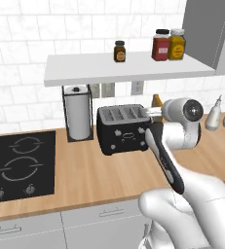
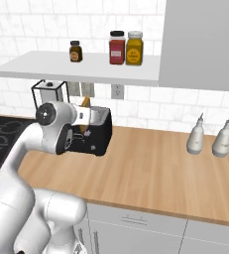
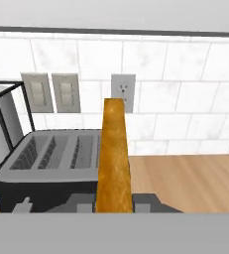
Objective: Start the toaster. Once the lever pops up, take the bread to the plate on the dining counter.
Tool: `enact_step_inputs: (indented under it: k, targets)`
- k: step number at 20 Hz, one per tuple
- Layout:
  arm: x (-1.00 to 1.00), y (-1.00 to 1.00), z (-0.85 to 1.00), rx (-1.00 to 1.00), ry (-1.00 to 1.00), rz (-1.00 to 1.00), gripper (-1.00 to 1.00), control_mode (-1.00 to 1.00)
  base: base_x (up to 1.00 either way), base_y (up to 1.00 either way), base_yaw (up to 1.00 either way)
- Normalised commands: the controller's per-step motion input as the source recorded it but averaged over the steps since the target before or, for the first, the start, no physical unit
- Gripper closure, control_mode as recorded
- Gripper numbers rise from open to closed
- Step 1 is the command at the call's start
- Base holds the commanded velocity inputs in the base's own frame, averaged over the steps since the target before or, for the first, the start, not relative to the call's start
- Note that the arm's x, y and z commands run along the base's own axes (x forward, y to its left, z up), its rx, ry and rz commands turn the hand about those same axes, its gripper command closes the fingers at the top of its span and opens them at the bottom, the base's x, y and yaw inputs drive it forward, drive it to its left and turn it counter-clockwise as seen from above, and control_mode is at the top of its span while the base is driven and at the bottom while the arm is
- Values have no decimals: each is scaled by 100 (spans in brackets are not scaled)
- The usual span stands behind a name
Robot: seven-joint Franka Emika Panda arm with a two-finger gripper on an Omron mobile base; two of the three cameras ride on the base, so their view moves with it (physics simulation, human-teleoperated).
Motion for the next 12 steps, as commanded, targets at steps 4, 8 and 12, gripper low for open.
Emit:
enact_step_inputs:
  k: [4, 8, 12]
  targets:
    - [-79, 0, 14, 0, 9, 0, 100, -100, 0, 0, 0]
    - [-69, 0, 0, 0, 8, 0, 100, -100, 0, 0, 0]
    - [-49, 7, 13, 0, 7, 0, 100, -100, 0, 0, 0]
